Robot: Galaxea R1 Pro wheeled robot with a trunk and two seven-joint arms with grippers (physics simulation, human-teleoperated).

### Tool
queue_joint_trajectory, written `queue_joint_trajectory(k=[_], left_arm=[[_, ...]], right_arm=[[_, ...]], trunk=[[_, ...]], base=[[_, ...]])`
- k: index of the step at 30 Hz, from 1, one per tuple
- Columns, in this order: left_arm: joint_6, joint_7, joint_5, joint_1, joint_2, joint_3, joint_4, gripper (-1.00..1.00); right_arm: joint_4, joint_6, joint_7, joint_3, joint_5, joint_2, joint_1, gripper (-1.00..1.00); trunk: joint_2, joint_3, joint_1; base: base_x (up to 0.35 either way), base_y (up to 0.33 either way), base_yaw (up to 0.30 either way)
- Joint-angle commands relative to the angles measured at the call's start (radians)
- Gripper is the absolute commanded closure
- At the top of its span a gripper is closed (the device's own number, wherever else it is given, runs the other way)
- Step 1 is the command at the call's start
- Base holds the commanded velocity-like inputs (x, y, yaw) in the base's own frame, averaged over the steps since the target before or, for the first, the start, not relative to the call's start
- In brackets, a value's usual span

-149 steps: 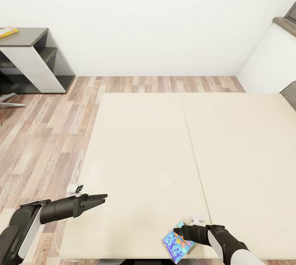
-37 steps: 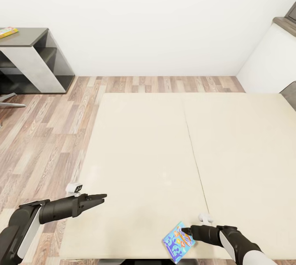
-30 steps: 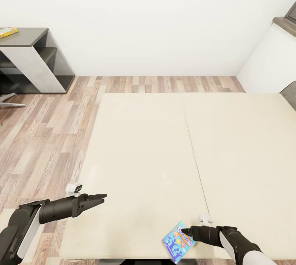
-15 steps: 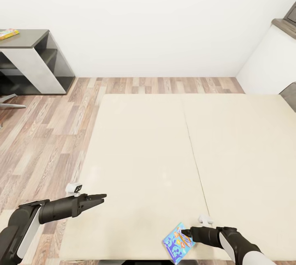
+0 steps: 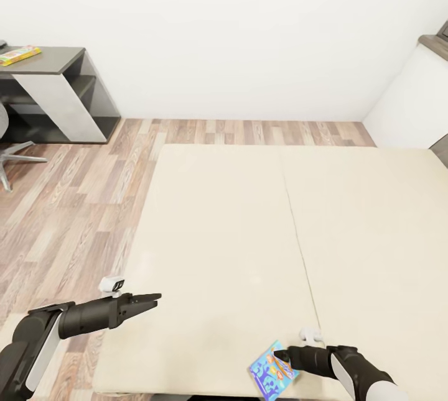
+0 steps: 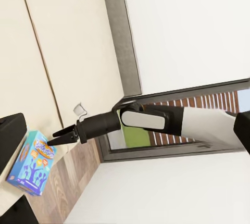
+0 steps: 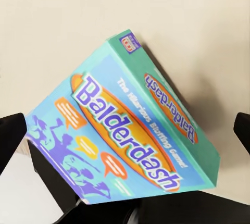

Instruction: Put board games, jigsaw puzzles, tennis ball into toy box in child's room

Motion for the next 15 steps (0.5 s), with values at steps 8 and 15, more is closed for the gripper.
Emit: queue_joint_trajectory(k=[8,15], left_arm=[[0.011,-0.004,0.001,0.000,0.000,0.000,0.000,-1.00],[0.011,-0.004,0.001,0.000,0.000,0.000,0.000,-1.00]], right_arm=[[0.014,0.007,0.003,-0.008,0.005,-0.001,0.000,-1.00],[0.018,0.006,0.001,-0.010,0.004,-0.003,0.000,-1.00]], trunk=[[-0.001,0.011,0.000],[-0.001,0.016,0.000]], base=[[0.000,0.000,0.095],[0.000,0.000,0.038]])
